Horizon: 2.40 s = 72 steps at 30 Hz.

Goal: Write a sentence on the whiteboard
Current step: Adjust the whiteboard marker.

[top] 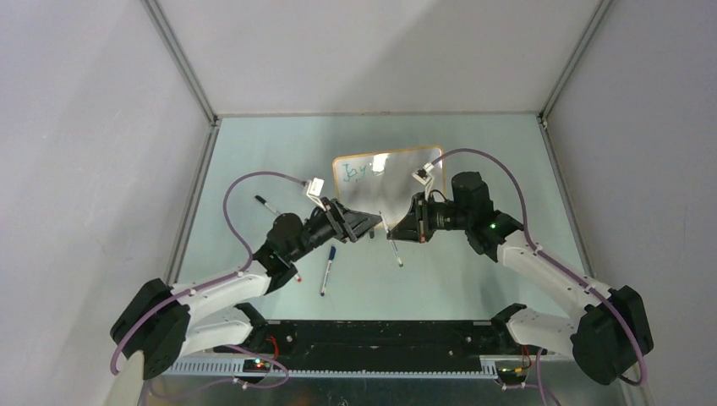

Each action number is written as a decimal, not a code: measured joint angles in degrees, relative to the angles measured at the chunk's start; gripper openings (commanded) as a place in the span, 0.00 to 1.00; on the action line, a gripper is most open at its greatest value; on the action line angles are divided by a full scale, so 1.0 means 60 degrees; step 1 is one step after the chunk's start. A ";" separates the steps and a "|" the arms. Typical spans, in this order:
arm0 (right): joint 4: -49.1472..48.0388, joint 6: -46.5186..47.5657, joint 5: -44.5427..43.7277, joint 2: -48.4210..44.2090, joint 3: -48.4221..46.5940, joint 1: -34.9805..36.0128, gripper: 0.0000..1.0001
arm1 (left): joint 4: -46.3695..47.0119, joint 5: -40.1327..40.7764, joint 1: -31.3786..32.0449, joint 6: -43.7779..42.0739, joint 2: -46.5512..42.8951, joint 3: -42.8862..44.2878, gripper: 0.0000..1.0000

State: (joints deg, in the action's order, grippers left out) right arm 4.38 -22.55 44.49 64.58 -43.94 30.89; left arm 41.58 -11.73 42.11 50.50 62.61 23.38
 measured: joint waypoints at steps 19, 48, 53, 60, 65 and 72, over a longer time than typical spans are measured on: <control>-0.0280 -0.0204 -0.0251 0.0386 -0.0255 0.0568 0.00 | 0.0772 -0.1078 0.0408 0.0208 0.1086 0.0441 0.00; -0.6324 -0.1945 -0.6419 -0.1636 0.2259 0.3774 0.63 | 0.4954 0.3049 0.0568 0.3559 -0.0601 -0.1355 0.00; -0.7664 -0.1832 -0.7078 -0.1275 0.2262 0.4058 0.55 | 0.5125 0.3213 0.0568 0.3931 -0.0663 -0.1355 0.00; -0.8524 -0.1701 -0.7817 -0.1060 0.2262 0.4317 0.47 | 0.5089 0.3286 0.0568 0.4051 -0.1009 -0.1355 0.00; -0.8564 -0.1694 -0.7887 -0.0860 0.2208 0.4371 0.44 | 0.4918 0.3286 0.0568 0.4095 -0.1009 -0.1355 0.00; -0.8393 -0.1632 -0.7839 -0.0667 0.1909 0.4386 0.41 | 0.4506 0.3286 0.0586 0.4091 -0.1107 -0.1355 0.00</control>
State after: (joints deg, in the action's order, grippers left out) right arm -45.98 -32.34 -2.55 60.58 -32.49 57.21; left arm 68.62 7.99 45.63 75.05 55.96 15.25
